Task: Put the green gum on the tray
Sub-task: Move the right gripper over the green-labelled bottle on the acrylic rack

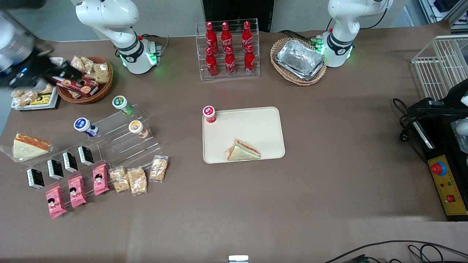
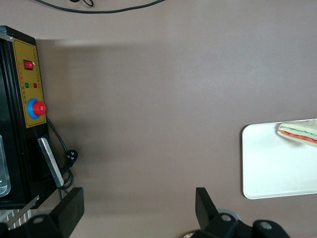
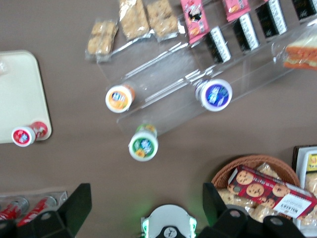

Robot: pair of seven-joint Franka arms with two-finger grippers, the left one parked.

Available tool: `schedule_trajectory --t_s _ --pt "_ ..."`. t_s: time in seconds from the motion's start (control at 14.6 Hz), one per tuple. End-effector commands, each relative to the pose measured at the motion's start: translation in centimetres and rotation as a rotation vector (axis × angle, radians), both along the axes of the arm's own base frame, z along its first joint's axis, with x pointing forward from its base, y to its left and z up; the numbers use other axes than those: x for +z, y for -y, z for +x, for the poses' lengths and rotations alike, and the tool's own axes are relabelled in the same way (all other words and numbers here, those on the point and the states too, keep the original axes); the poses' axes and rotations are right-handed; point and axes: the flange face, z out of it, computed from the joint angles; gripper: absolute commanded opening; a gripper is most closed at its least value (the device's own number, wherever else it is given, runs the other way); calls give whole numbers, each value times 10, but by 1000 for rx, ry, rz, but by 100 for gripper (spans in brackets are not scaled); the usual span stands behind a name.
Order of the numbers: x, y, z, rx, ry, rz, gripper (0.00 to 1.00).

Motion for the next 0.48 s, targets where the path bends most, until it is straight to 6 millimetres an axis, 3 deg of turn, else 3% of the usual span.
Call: schedule_trajectory --t_s 0.0,0.41 --pt "-23 -21 -61 -6 81 -43 100" --pt "-31 -15 -55 -9 59 -33 100"
